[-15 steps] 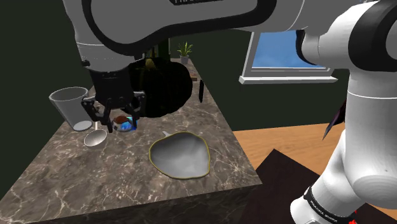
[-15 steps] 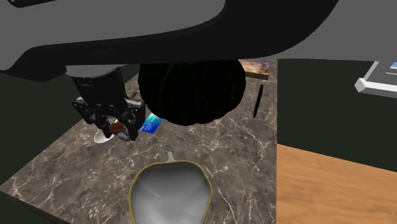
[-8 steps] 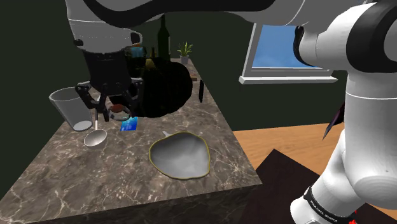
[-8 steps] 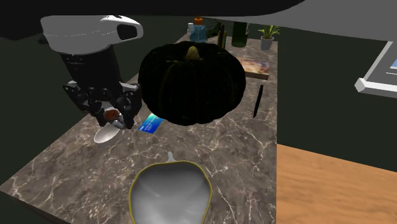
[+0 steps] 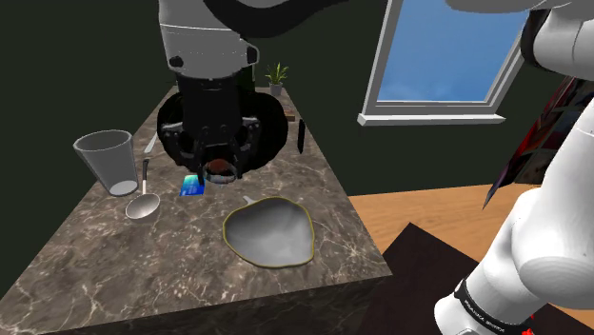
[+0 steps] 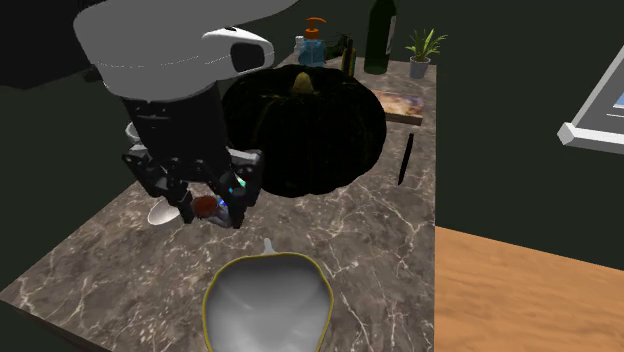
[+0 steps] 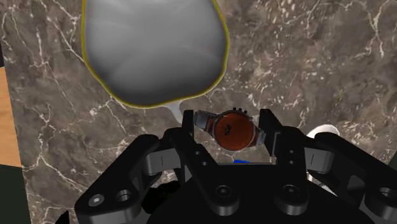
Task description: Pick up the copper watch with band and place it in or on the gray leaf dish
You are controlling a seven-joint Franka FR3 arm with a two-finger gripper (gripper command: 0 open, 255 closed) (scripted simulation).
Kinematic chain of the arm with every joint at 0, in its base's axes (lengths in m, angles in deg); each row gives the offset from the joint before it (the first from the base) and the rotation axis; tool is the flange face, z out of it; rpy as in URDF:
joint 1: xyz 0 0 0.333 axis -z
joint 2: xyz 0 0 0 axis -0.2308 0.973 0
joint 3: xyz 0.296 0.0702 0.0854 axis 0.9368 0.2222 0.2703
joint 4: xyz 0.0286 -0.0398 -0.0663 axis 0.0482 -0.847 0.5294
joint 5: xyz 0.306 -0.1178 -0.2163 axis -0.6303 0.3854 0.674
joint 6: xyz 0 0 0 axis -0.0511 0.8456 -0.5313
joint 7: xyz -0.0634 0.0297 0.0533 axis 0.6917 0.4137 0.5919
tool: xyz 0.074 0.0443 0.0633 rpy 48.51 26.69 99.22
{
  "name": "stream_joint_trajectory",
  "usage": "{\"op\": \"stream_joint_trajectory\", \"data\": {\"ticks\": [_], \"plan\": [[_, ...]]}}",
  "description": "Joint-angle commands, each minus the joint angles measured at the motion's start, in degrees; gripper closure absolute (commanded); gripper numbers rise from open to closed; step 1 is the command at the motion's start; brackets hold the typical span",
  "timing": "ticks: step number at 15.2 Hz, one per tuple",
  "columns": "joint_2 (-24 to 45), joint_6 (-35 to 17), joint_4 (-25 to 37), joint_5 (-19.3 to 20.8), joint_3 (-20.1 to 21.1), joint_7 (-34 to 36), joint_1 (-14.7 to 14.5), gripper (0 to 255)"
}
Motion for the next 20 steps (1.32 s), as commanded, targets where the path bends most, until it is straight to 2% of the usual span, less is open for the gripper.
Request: {"op": "stream_joint_trajectory", "data": {"ticks": [1,6,20], "plan": [[-6.2,-1.2,-6.3,-3.6,-0.3,-2.0,1.3,255],[-19.0,-2.0,-18.2,-10.5,-2.8,-6.7,1.5,255],[-17.8,-12.3,-27.4,-10.4,-1.8,-6.6,1.1,255]]}}
